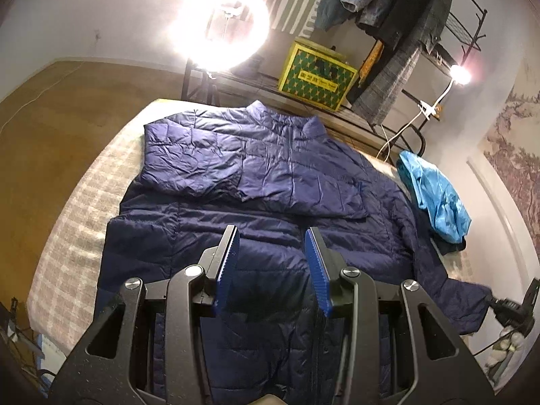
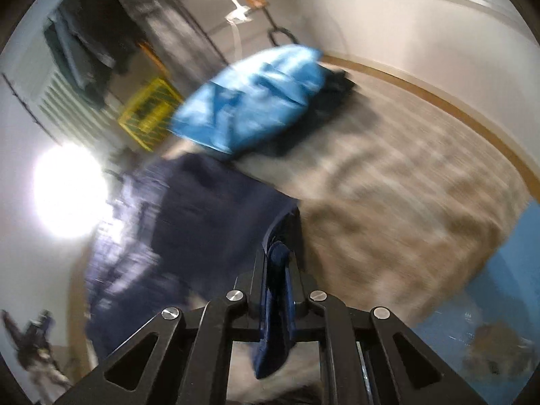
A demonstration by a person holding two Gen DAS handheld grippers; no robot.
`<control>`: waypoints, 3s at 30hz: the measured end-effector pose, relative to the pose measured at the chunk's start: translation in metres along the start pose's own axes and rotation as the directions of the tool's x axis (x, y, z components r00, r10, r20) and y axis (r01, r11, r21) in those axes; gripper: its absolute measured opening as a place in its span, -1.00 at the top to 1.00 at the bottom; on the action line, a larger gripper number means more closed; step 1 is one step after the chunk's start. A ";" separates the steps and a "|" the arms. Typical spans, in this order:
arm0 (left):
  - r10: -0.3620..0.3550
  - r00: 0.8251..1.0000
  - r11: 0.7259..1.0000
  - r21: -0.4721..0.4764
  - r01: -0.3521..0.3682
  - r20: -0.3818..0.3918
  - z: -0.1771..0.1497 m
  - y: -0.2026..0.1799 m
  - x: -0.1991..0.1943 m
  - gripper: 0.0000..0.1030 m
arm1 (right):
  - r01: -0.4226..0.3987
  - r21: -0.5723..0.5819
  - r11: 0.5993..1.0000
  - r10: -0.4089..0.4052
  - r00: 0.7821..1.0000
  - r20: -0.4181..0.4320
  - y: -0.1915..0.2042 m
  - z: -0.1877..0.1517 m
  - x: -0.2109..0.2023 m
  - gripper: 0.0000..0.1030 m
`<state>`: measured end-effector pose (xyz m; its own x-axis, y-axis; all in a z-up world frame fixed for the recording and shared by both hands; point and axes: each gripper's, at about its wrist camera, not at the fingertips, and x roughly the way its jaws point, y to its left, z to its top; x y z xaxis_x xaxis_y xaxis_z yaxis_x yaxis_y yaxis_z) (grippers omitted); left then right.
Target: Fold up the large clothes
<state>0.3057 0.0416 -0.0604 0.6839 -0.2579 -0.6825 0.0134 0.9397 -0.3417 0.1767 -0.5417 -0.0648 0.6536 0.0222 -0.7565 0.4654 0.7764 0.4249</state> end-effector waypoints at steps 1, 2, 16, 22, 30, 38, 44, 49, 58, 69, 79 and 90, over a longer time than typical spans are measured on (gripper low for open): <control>-0.004 1.000 1.000 -0.006 0.004 0.003 0.002 0.001 0.000 0.20 | -0.026 -0.012 1.000 0.026 1.000 0.010 0.016 0.005 0.000 0.88; -0.008 1.000 1.000 -0.012 0.008 0.005 0.003 0.004 -0.001 0.20 | -0.047 -0.031 0.998 0.047 0.999 0.019 0.032 0.011 -0.001 0.88; 0.047 0.994 0.985 -0.168 -0.031 0.097 0.030 0.061 -0.027 0.20 | -0.283 -0.338 0.897 0.304 0.952 0.010 0.282 0.028 0.041 0.88; 0.074 0.990 0.959 -0.282 -0.038 0.119 0.038 0.103 -0.037 0.20 | -0.317 -0.436 0.842 0.313 0.946 -0.084 0.369 0.000 0.094 0.88; 0.084 0.984 0.945 -0.327 -0.028 0.159 0.046 0.123 -0.047 0.20 | -0.328 -0.545 0.772 0.256 0.945 -0.205 0.454 -0.058 0.185 0.88; 0.098 0.986 0.950 -0.308 -0.053 0.133 0.054 0.119 -0.030 0.20 | -0.377 -0.583 0.719 0.222 0.920 -0.322 0.485 -0.100 0.254 0.85; 0.071 0.996 0.960 -0.273 -0.055 0.050 0.054 0.108 0.009 0.20 | -0.434 -0.547 0.715 0.295 0.898 -0.327 0.464 -0.087 0.240 0.26; -0.002 1.000 0.949 -0.316 -0.007 -0.027 0.050 0.106 0.061 0.11 | -0.382 -0.536 0.753 0.280 0.923 -0.265 0.405 -0.062 0.207 0.04; 0.014 0.969 0.957 -0.278 -0.085 -0.247 0.038 0.098 0.173 0.04 | -0.077 -0.506 0.859 0.014 0.992 -0.128 0.231 -0.016 0.182 0.02; -0.028 0.953 0.945 -0.320 -0.073 -0.301 0.026 0.082 0.213 0.69 | -0.081 -0.505 0.859 -0.013 0.983 -0.180 0.188 -0.020 0.211 -0.13; 0.197 0.974 0.975 -0.078 -0.206 -0.115 0.076 0.059 0.188 0.86 | -0.021 -0.573 0.819 -0.097 0.980 -0.176 0.199 -0.043 0.248 0.30; 0.311 0.940 0.950 0.054 -0.307 -0.142 0.083 0.087 0.268 0.85 | 0.030 -0.639 0.768 -0.143 0.982 -0.125 0.208 -0.051 0.249 0.49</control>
<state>0.5508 0.0729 -0.2192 0.5432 0.0183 -0.8394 -0.1576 0.9842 -0.0805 0.4055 -0.3419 -0.1899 0.5005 -0.0101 -0.8657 -0.0043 0.9999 -0.0141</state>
